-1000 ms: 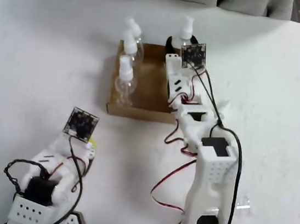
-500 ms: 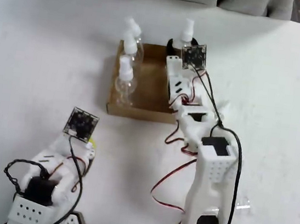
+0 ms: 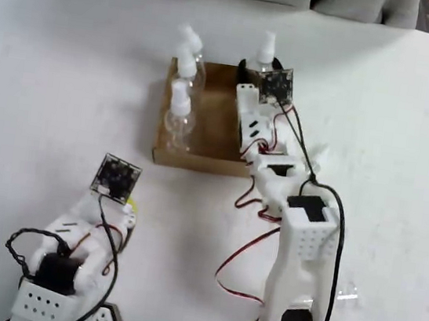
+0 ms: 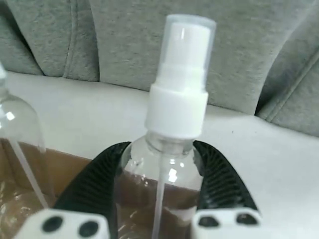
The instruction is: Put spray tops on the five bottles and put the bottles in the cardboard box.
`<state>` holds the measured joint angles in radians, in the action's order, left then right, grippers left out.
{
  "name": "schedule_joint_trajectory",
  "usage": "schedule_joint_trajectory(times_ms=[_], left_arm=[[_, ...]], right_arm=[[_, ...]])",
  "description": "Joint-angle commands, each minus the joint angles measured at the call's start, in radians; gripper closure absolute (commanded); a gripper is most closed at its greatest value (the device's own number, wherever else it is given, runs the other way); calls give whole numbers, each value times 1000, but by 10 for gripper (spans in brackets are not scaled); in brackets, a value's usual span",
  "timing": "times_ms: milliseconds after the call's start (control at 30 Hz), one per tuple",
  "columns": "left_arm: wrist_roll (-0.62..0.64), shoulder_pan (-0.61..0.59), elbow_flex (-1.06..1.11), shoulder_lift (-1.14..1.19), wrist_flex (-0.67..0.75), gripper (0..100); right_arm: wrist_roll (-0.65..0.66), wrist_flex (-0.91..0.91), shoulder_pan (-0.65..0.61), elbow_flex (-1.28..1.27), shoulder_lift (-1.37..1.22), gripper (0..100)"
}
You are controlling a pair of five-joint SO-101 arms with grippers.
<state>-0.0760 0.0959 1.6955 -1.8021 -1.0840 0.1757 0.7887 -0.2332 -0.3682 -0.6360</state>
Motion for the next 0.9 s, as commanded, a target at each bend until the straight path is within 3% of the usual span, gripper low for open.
schedule_joint_trajectory(times_ms=[0, 267, 433, 867], left_arm=[[-6, -12, -2, 1, 35, 978], [-6, -12, -2, 1, 35, 978], [-6, -12, -2, 1, 35, 978], [-6, -12, -2, 1, 35, 978]], right_arm=[[121, 76, -22, -2, -22, 983], [138, 104, -38, -3, -50, 983], [21, 76, -27, -3, -48, 983], [29, -10, -24, -5, -25, 983]])
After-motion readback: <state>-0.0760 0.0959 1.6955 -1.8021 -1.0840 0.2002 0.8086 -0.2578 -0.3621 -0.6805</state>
